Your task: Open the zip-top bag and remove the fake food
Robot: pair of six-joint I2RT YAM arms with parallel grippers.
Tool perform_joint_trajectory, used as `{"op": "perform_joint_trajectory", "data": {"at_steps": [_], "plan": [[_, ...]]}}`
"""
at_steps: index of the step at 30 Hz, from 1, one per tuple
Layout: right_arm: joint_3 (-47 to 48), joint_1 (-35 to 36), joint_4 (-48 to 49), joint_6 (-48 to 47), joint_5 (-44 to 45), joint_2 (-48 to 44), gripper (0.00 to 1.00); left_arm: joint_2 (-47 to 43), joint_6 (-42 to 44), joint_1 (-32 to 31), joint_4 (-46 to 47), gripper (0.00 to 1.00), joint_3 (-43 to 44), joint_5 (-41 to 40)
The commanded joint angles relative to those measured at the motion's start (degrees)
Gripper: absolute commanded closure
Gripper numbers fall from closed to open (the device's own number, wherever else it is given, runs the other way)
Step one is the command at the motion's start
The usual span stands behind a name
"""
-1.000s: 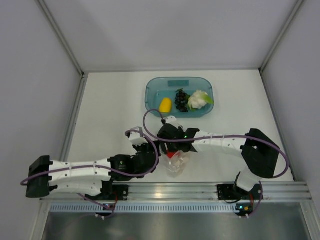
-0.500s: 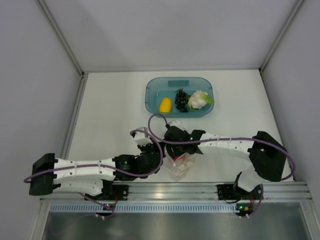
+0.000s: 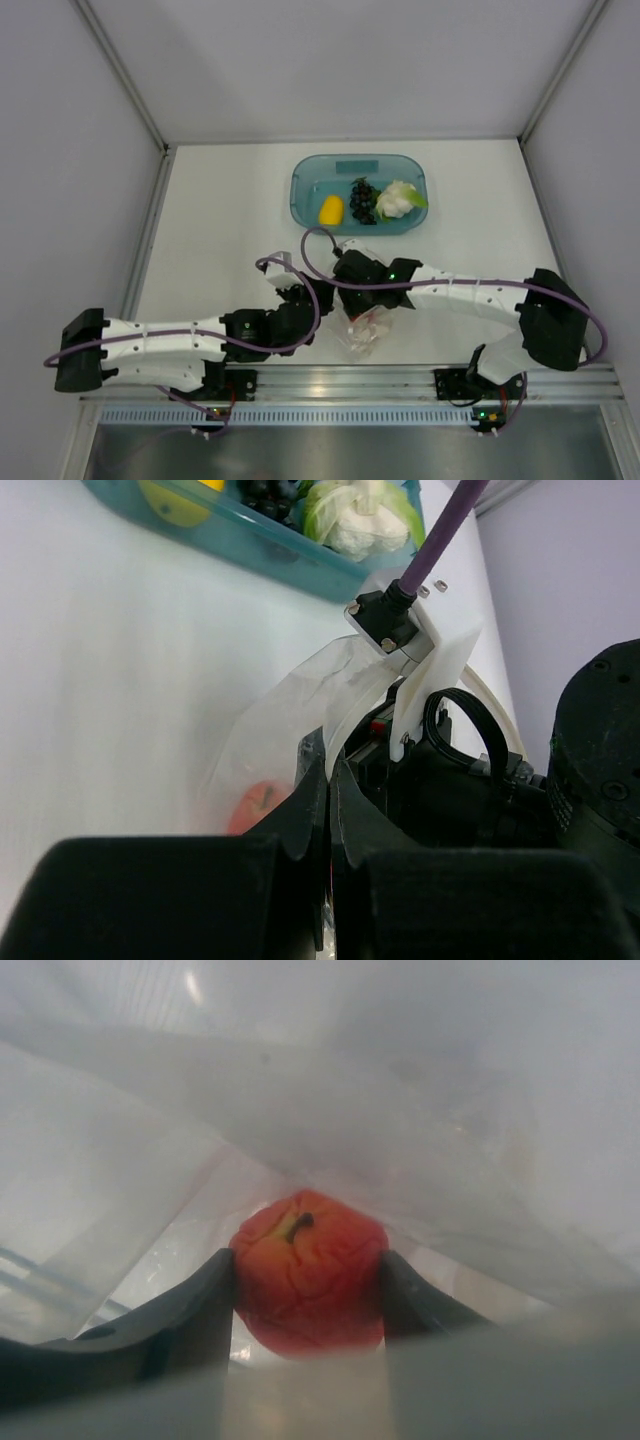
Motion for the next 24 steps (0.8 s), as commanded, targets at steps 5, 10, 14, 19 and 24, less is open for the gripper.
{"op": "perform_joint_trajectory", "data": {"at_steps": [5,10,14,19,24], "plan": [[7.22,1.46,-0.48,-3.63,-3.68,-10.63,0.65,1.05,2.07,1.92,-9.11,1.00,-2.37,-6.23],[6.87,1.46,4.45,-4.77,-6.14,-14.15,0.65,0.97,1.98,1.92,-9.02,1.00,-2.54,-6.06],[8.88,1.46,0.97,-3.90,1.46,-11.44,0.69,-0.34,1.81,1.92,-8.94,1.00,-2.63,-5.18],[8.02,0.93,-0.20,-2.14,6.68,-9.94,0.71,-3.51,1.81,1.92,-9.11,1.00,-4.03,-6.06],[6.70,0.49,-2.05,-0.29,8.71,-7.92,0.72,-7.29,1.28,1.92,-9.64,1.00,-5.53,-8.51]]}}
